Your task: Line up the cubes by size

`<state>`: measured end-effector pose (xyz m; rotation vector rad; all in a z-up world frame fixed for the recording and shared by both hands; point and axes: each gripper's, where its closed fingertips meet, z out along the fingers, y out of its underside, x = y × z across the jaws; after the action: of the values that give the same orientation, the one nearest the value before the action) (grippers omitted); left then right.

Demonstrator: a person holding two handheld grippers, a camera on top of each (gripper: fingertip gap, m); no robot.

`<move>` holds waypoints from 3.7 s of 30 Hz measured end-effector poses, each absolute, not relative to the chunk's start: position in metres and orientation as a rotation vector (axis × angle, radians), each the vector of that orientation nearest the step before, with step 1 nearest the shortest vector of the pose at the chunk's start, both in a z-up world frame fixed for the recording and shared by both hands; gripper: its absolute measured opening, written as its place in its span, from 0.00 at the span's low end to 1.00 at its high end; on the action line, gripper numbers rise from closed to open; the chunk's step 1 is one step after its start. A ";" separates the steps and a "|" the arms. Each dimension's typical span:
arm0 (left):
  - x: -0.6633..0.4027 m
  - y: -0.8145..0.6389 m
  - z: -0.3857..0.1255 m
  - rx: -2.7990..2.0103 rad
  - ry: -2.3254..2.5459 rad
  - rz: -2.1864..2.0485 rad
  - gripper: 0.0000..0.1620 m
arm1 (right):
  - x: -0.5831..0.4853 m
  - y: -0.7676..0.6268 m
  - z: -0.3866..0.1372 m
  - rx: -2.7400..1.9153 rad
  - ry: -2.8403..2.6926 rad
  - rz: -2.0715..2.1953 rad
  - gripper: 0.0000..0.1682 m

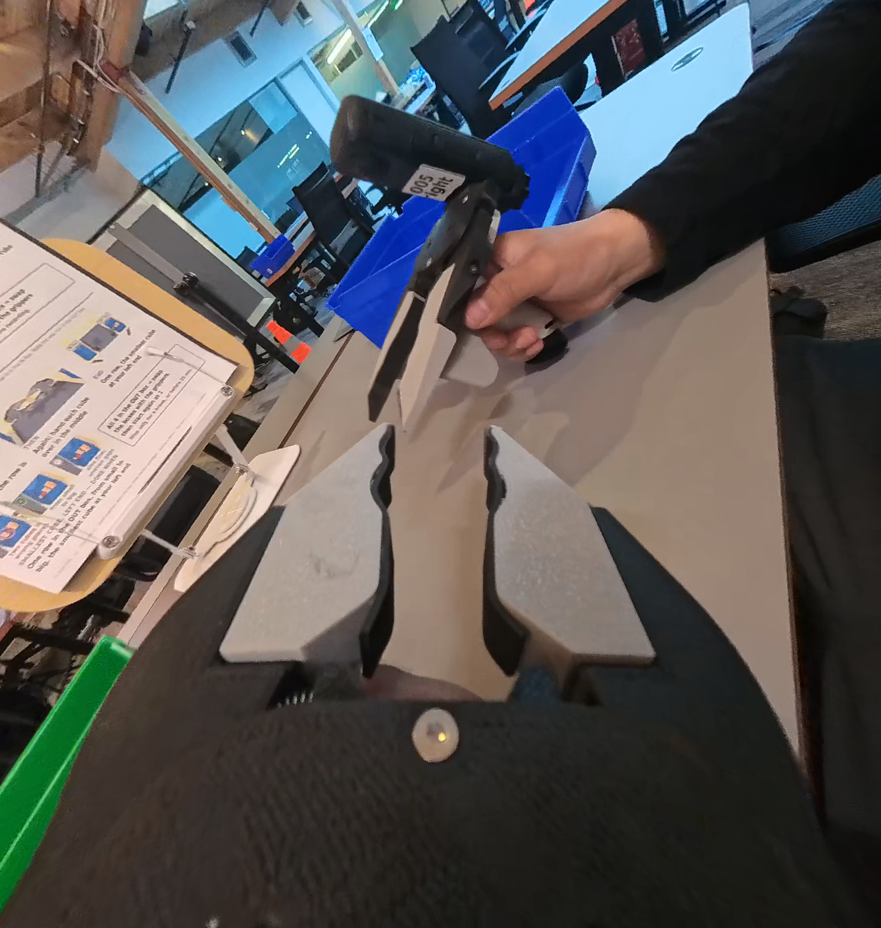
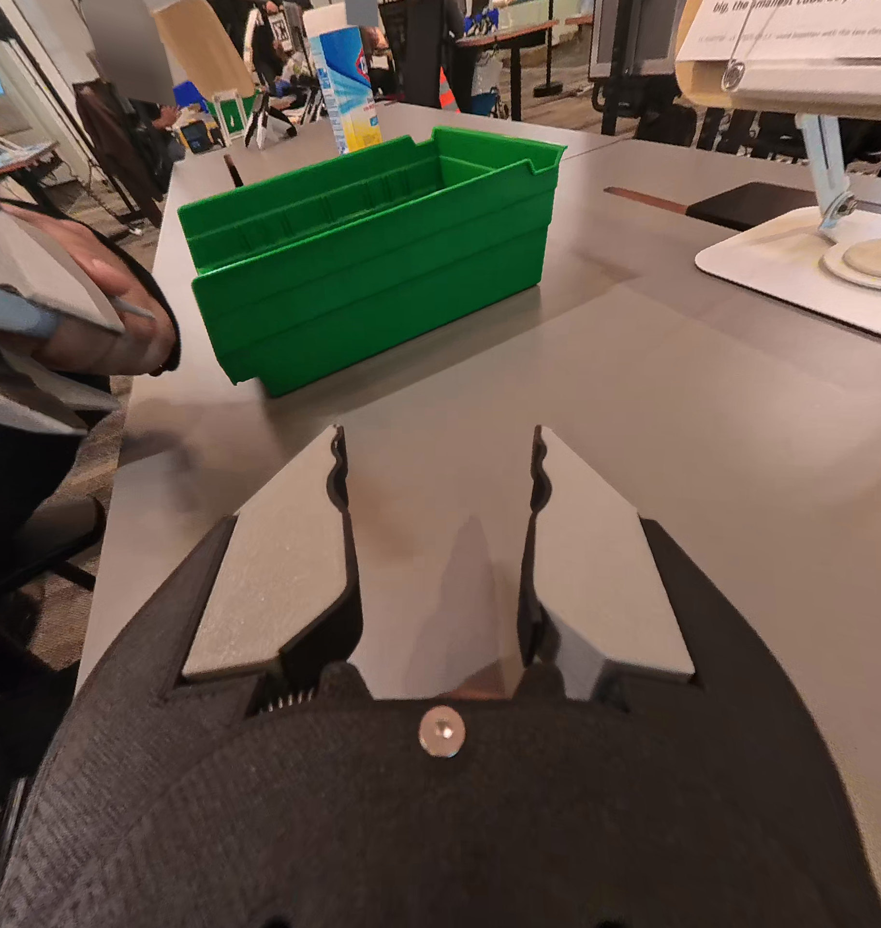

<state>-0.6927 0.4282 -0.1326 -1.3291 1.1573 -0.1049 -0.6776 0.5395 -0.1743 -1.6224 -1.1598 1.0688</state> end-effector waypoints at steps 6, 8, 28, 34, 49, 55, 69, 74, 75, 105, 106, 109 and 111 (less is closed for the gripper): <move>-0.734 0.456 -0.113 -1.411 0.937 -0.042 0.14 | -0.674 0.545 -0.180 -1.607 -1.207 0.931 0.44; -0.747 0.460 -0.109 -1.432 0.885 -0.043 0.17 | -0.673 0.544 -0.180 -1.583 -1.237 0.893 0.47; -0.971 0.492 -0.190 -2.316 1.384 0.177 0.35 | -0.678 0.533 -0.179 -1.529 -1.321 0.838 0.51; -1.005 0.493 -0.235 -2.481 1.646 0.378 0.34 | -0.677 0.535 -0.177 -1.539 -1.299 0.876 0.50; -1.008 0.492 -0.246 -2.420 1.876 0.643 0.17 | -0.678 0.532 -0.184 -1.546 -1.338 0.847 0.47; -0.986 0.501 -0.219 -2.351 1.675 0.538 0.16 | -0.676 0.533 -0.180 -1.550 -1.325 0.883 0.46; -0.765 0.466 -0.102 -1.368 1.230 0.101 0.16 | -0.680 0.497 -0.154 -1.458 -1.376 1.239 0.44; -0.737 0.455 -0.105 -1.271 1.168 0.020 0.16 | -0.679 0.496 -0.148 -1.439 -1.368 1.280 0.43; -0.733 0.455 -0.106 -1.258 1.178 0.007 0.16 | -0.679 0.495 -0.148 -1.440 -1.371 1.288 0.43; -0.694 0.448 -0.109 -1.133 1.276 0.037 0.16 | -0.673 0.450 -0.123 -1.361 -1.377 1.945 0.42; -0.691 0.448 -0.108 -1.124 1.279 0.051 0.16 | -0.673 0.447 -0.121 -1.354 -1.374 1.989 0.42; -0.683 0.449 -0.110 -1.117 1.304 0.106 0.16 | -0.673 0.439 -0.116 -1.339 -1.365 2.081 0.42; -0.680 0.451 -0.116 -1.128 1.333 0.146 0.16 | -0.674 0.436 -0.113 -1.327 -1.352 2.114 0.40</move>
<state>-0.6802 0.4511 -0.1165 -1.1278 1.3331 0.1462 -0.6744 0.4363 -0.1129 -1.3274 -1.3521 2.1139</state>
